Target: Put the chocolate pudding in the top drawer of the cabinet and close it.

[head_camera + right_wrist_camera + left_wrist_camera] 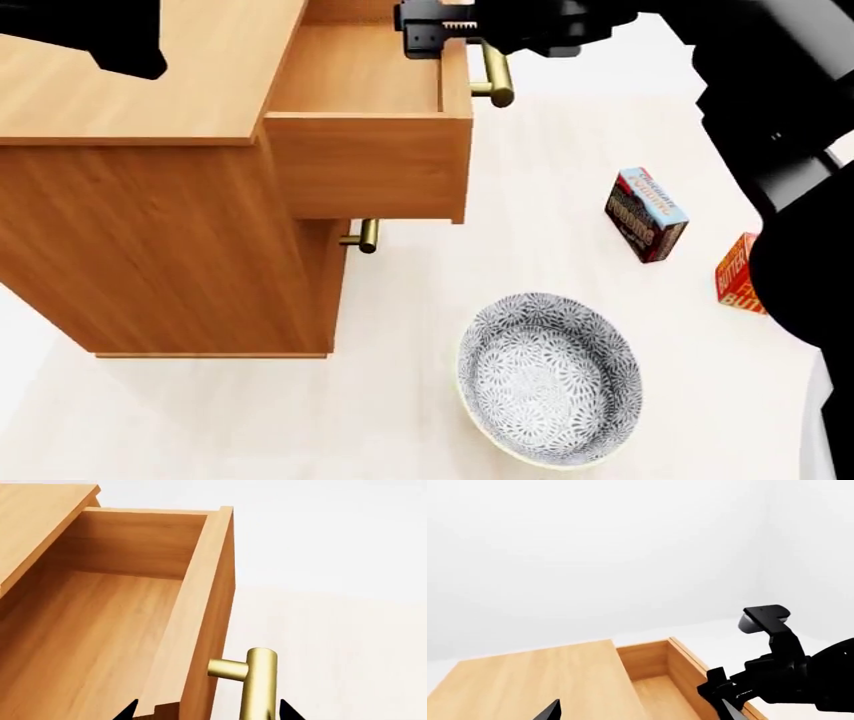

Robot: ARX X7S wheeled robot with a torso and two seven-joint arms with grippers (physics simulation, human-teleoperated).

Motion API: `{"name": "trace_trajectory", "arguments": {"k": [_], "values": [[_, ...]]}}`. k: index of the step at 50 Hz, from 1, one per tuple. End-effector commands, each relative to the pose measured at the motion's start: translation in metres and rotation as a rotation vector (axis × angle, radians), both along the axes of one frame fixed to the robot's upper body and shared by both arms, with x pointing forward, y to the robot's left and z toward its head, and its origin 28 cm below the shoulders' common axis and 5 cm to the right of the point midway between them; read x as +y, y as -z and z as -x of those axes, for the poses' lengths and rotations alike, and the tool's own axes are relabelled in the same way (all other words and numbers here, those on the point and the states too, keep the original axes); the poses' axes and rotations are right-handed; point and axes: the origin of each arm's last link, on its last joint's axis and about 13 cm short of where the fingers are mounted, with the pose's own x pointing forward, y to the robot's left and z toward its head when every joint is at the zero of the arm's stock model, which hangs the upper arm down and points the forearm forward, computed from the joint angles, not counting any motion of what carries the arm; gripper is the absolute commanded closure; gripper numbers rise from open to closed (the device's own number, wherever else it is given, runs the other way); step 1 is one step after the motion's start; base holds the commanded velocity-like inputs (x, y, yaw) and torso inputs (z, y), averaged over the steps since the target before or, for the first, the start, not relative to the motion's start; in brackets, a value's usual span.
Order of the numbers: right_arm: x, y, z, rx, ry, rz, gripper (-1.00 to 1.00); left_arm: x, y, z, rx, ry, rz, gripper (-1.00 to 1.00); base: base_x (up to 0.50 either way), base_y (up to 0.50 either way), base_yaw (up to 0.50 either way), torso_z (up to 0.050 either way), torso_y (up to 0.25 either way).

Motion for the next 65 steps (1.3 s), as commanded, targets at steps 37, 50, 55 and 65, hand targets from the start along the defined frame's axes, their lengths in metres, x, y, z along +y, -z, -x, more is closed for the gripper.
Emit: {"name": "trace_trajectory", "arguments": {"k": [37, 50, 55, 65], "values": [[-0.062, 0.011, -0.014, 0.000, 0.283, 0.120, -1.00, -0.007, -0.004, -0.014, -0.011, 0.055, -0.007, -1.00, 0.00, 0.00, 0.00, 0.000, -0.002], [-0.080, 0.015, -0.016, 0.000, 0.334, 0.140, -1.00, -0.010, -0.004, -0.018, -0.008, 0.058, -0.012, -1.00, 0.00, 0.00, 0.00, -0.001, -0.004], [-0.086, 0.015, -0.016, -0.002, 0.354, 0.145, -1.00, -0.011, -0.003, -0.019, -0.006, 0.059, -0.012, -1.00, 0.00, 0.00, 0.00, 0.000, -0.002], [-0.095, 0.015, -0.015, -0.003, 0.377, 0.156, -1.00, -0.010, -0.003, -0.019, -0.007, 0.057, -0.008, -1.00, 0.00, 0.00, 0.00, -0.001, -0.004]]}}
